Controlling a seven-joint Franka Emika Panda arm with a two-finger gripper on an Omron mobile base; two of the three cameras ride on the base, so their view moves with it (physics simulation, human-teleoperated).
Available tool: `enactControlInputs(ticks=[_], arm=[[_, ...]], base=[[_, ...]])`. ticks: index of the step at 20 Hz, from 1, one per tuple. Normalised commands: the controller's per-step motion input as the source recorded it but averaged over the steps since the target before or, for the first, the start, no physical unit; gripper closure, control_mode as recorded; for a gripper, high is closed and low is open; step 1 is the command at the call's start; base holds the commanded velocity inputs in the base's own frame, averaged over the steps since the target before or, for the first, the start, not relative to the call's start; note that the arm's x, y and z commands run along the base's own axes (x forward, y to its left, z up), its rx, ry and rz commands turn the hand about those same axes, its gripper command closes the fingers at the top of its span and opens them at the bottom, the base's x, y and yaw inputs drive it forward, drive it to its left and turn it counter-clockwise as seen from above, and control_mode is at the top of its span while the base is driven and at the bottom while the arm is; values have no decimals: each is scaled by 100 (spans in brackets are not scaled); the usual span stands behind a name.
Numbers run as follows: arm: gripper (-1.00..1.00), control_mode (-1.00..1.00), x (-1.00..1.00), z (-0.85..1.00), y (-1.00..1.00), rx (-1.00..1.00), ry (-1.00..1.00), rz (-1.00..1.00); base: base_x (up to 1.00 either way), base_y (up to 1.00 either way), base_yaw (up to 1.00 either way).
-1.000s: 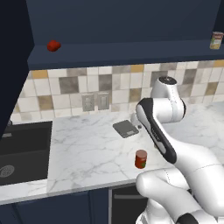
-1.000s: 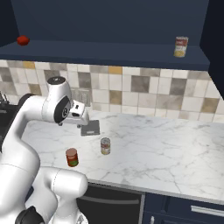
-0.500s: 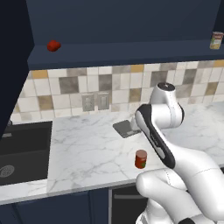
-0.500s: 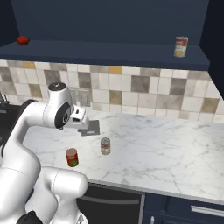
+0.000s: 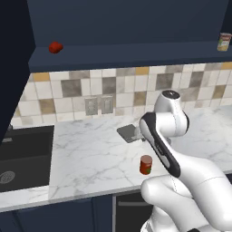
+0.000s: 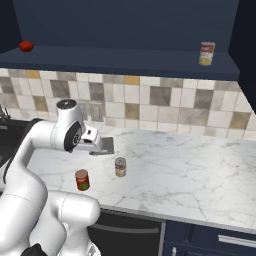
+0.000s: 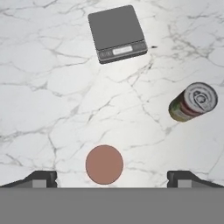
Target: Pick the cans from the counter and place them in their designated side in the cabinet.
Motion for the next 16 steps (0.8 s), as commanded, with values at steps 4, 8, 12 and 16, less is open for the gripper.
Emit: enactControlInputs(ticks=[4,8,12,16], arm=[[-100,-100,0,-21,3,0,2,0],[-100,-100,-1,-23,8,0,1,0],[-100,-100,-5,-22,10,0,1,0],[-100,-100,-7,-21,8,0,2,0]], base=[[0,0,0],[0,0,0],[0,0,0],[0,0,0]])
